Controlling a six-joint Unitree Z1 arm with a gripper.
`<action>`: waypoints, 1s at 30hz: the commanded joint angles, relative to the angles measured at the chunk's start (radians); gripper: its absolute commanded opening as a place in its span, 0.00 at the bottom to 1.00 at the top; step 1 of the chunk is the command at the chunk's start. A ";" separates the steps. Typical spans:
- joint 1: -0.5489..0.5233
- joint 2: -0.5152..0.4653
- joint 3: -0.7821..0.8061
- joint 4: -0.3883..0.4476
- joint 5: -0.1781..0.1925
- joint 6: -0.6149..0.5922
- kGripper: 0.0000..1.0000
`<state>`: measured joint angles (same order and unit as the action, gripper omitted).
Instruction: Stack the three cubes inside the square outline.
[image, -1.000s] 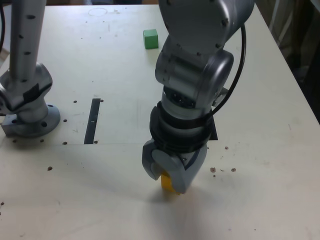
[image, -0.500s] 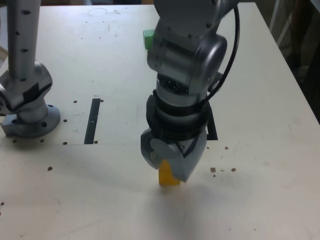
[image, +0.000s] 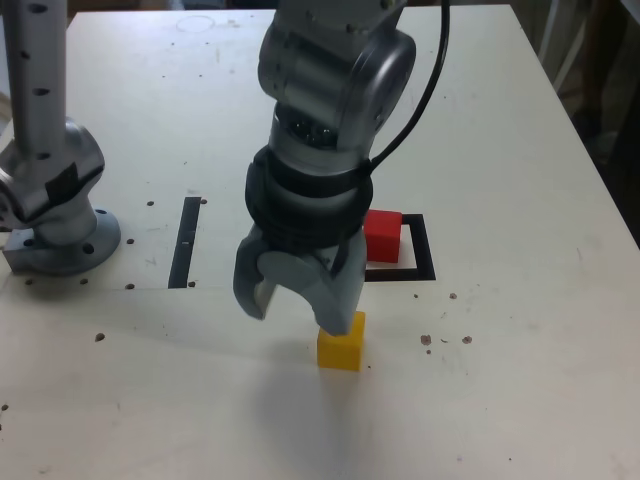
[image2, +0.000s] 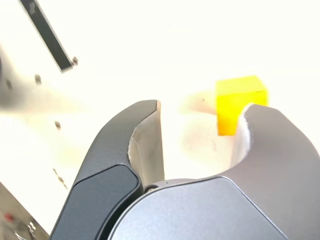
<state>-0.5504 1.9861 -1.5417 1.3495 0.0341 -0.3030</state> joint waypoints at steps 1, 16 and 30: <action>0.002 0.005 0.002 -0.013 -0.017 -0.018 1.00; 0.021 0.053 0.010 -0.103 -0.073 0.021 1.00; 0.052 0.028 0.166 -0.266 -0.108 0.047 1.00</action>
<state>-0.5022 2.0293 -1.3909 1.1054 -0.0666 -0.2520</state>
